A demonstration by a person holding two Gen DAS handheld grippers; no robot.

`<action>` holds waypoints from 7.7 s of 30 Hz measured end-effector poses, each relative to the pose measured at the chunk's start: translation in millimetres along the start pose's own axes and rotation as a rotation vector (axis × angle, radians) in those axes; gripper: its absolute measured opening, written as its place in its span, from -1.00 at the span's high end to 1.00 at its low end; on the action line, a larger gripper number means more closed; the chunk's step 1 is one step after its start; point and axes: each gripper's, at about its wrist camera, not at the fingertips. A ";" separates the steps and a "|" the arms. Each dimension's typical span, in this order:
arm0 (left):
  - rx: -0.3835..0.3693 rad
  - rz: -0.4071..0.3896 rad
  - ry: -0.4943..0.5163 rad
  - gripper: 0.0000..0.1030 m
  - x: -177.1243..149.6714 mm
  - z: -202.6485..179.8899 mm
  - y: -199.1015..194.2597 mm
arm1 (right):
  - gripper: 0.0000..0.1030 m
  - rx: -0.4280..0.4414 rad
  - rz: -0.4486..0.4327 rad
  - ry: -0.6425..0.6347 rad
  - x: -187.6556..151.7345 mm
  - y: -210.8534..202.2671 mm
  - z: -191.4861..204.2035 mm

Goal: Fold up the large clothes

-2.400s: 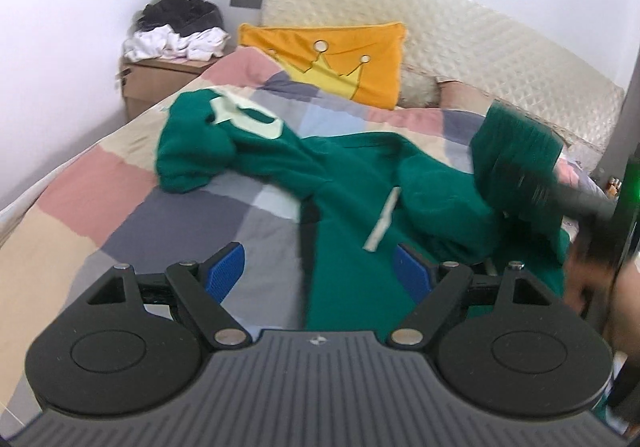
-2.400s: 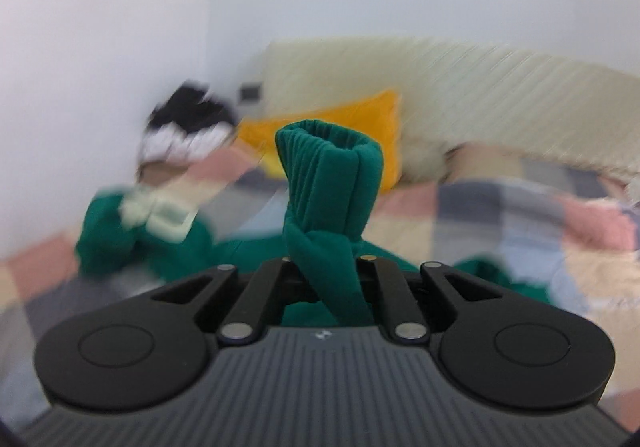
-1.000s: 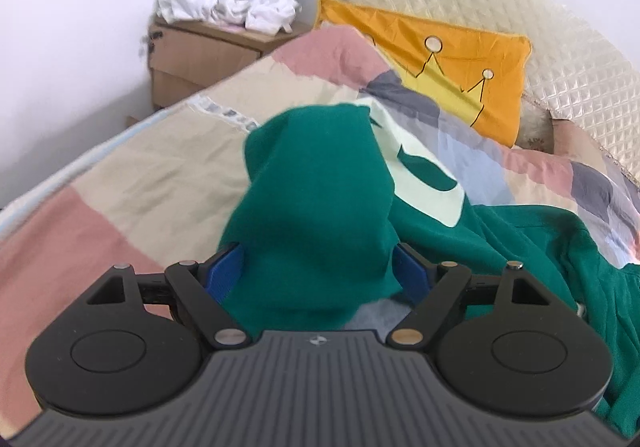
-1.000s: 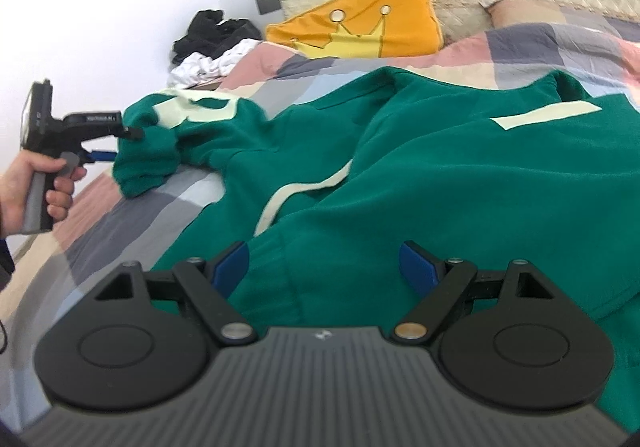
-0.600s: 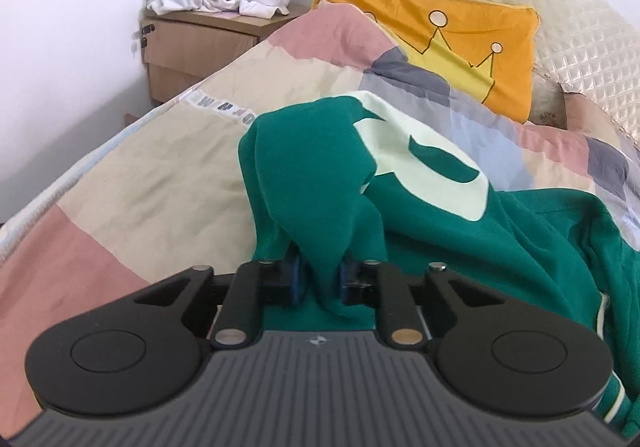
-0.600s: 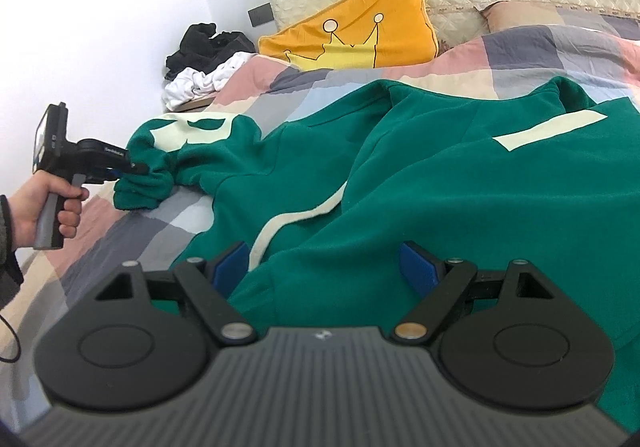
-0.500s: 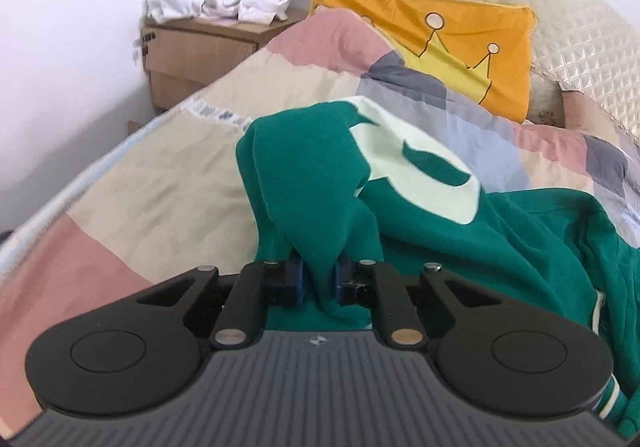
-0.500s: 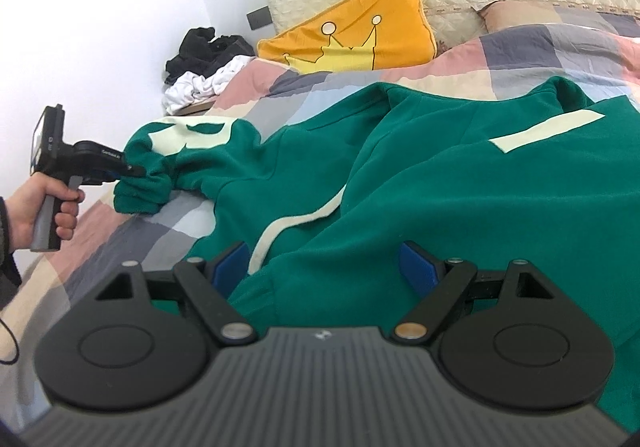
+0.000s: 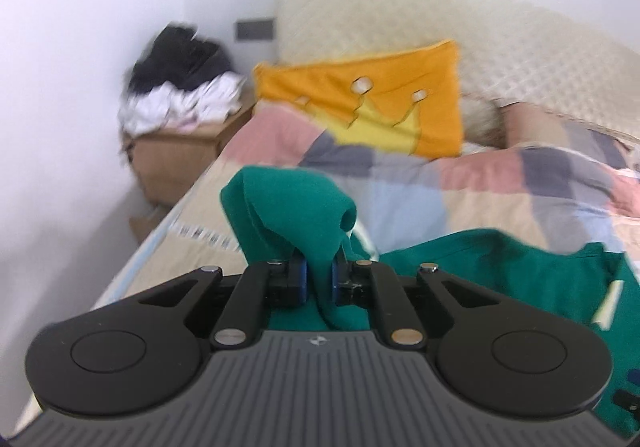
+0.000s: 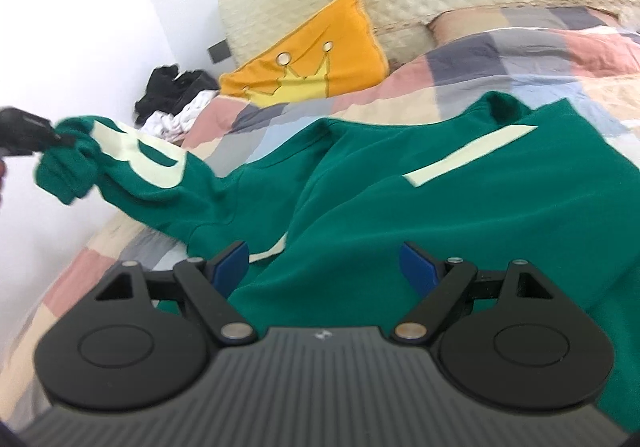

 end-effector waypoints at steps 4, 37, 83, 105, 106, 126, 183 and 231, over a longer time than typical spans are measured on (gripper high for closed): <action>-0.041 -0.016 0.062 0.77 26.1 -66.3 -32.5 | -0.63 0.000 -0.017 0.032 5.5 -11.5 -16.5; -0.441 0.281 0.130 0.74 -135.5 -464.1 80.4 | -0.63 -0.145 -0.049 0.358 44.7 -22.6 -225.7; -0.332 -0.020 -0.052 -0.13 -223.5 -262.9 -2.1 | -0.50 -0.105 0.008 0.021 -15.8 -37.6 -86.2; -0.377 -0.054 -0.222 -0.13 -224.5 -246.5 -17.8 | 0.49 0.116 -0.252 0.436 55.5 -143.6 -158.2; -0.377 -0.056 -0.224 -0.13 -224.1 -246.5 -19.2 | 0.49 0.101 -0.248 0.467 55.1 -143.0 -166.5; -0.366 0.022 -0.222 -0.13 -228.2 -241.0 -3.0 | 0.19 -0.153 0.115 0.710 -7.9 -48.3 -253.1; -0.235 0.548 -0.609 -0.25 -300.3 -74.4 -52.1 | -0.70 -0.081 0.449 0.787 -115.2 -144.0 -219.5; -0.630 0.341 -0.596 0.87 -275.0 -94.5 -140.3 | 0.73 0.185 0.235 0.602 -52.0 -208.2 -175.5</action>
Point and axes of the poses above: each gripper's, at about its wrist camera, not at the fingertips, and y roughly the way its jaws point, z to its left, x to its top, and after that the axes turned 9 degrees about -x, right-handed
